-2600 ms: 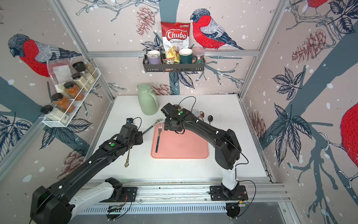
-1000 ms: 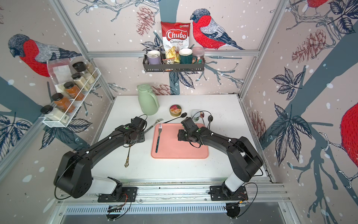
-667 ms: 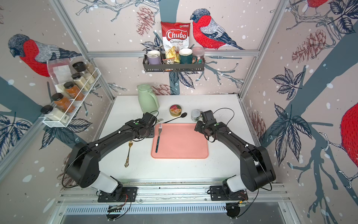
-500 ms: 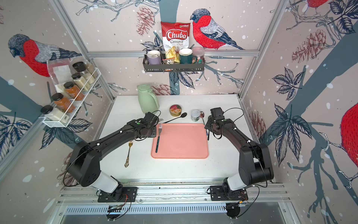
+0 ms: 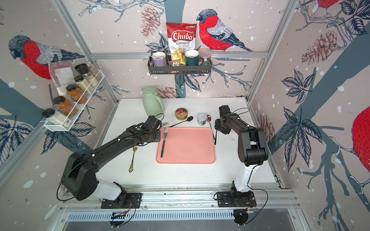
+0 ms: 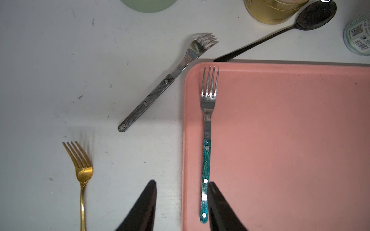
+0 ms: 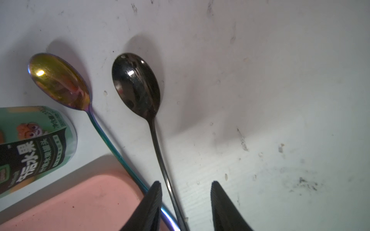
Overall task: Set the spoon and fork side by side
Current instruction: Pick up the spoon from the center of the board.
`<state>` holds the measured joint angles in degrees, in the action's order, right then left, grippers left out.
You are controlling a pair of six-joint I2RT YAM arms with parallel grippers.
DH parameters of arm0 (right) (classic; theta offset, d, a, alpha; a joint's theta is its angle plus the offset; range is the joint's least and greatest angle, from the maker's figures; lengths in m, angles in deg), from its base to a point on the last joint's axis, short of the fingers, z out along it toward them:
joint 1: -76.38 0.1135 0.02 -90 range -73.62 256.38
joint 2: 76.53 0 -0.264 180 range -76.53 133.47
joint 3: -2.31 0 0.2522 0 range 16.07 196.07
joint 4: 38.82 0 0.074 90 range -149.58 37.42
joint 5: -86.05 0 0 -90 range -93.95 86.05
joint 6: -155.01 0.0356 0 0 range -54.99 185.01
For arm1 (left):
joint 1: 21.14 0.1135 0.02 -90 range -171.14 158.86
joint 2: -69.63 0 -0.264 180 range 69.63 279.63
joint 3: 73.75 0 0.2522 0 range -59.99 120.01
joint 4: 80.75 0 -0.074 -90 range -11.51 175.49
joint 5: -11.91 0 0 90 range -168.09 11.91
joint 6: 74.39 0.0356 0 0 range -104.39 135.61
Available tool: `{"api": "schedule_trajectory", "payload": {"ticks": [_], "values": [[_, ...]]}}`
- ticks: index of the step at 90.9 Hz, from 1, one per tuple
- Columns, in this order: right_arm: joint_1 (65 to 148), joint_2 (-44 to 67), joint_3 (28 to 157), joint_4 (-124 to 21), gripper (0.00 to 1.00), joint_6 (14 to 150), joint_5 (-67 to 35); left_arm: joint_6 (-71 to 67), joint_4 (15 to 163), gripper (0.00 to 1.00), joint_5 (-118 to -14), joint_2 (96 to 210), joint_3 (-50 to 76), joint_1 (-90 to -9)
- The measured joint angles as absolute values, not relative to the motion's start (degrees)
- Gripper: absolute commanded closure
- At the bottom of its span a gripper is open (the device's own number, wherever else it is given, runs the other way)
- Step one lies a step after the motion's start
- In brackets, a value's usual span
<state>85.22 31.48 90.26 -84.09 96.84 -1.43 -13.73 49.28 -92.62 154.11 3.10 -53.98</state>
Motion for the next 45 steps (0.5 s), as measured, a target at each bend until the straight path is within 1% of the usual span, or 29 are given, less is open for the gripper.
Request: {"api": "schedule_trajectory", "payload": {"ticks": [26, 38, 45], "values": [[86.73, 37.03, 94.67, -85.29, 0.60, 96.47, -2.54, -13.34, 49.31, 0.57, -91.77, 154.95, 3.10, -53.98], [87.08, 39.00, 96.58, -86.18, 0.66, 96.41, -2.56, -13.30, 49.31, 0.57, -91.61, 155.05, 3.10, -53.98], [87.10, 39.83, 96.95, -86.58, 0.72, 96.27, -2.50, -13.01, 49.31, 0.57, -91.59, 155.05, 3.10, -53.98]]}}
